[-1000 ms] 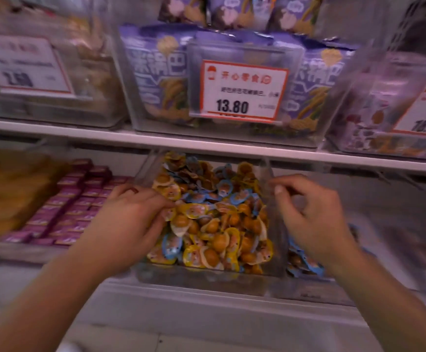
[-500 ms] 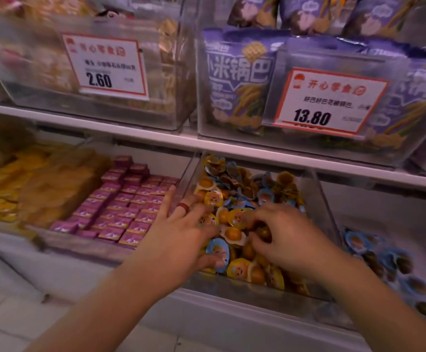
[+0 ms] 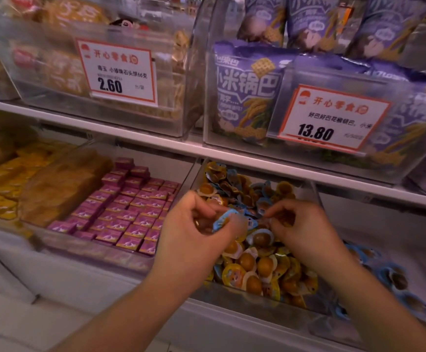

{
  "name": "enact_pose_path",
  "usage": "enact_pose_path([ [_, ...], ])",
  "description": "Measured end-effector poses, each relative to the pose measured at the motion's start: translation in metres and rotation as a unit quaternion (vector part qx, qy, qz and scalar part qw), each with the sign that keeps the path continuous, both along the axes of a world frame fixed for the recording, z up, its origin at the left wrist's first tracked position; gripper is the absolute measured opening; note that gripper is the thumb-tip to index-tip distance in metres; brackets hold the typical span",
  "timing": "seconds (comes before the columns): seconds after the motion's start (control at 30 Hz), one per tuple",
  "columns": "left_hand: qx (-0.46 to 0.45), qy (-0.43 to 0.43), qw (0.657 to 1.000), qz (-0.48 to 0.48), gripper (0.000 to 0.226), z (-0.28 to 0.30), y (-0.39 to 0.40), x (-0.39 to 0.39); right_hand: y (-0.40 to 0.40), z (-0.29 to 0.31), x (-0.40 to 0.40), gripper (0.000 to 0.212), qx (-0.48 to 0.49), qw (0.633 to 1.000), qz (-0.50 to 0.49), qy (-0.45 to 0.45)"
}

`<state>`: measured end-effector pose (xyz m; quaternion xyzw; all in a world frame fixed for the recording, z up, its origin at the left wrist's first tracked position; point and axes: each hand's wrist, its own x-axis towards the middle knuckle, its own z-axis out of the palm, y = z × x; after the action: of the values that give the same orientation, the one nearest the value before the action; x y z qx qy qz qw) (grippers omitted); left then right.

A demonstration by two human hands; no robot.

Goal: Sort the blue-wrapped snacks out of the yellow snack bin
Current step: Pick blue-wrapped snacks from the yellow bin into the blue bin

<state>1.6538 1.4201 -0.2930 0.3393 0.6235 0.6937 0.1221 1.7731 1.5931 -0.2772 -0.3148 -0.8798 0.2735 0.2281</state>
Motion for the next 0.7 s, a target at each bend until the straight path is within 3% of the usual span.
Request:
enact_pose_path([
  [0.1,-0.018,-0.11,0.992,-0.055,0.028,-0.005,0.013,0.004,0.001,-0.001,0.001,0.018,0.016,0.999,-0.002,0.028],
  [0.23,-0.025,-0.151,0.986,-0.069,0.021,-0.007,0.022,-0.01,-0.001,-0.016,-0.002,0.068,0.111,0.967,0.149,-0.172],
  [0.3,-0.042,-0.145,0.987,-0.053,0.012,-0.01,0.027,-0.016,-0.001,-0.024,-0.009,0.073,0.147,0.952,0.165,-0.212],
  [0.47,-0.061,-0.098,0.993,-0.022,0.018,-0.018,0.03,-0.021,0.001,-0.024,-0.032,0.061,0.182,0.945,0.153,-0.223],
  [0.57,-0.048,-0.106,0.993,-0.034,0.015,-0.02,0.03,-0.023,-0.001,-0.026,-0.032,0.041,0.204,0.955,0.117,-0.182],
  [0.7,-0.055,-0.099,0.993,-0.043,0.013,-0.021,0.03,-0.024,0.003,-0.026,-0.023,0.021,0.066,0.996,0.049,-0.046],
])
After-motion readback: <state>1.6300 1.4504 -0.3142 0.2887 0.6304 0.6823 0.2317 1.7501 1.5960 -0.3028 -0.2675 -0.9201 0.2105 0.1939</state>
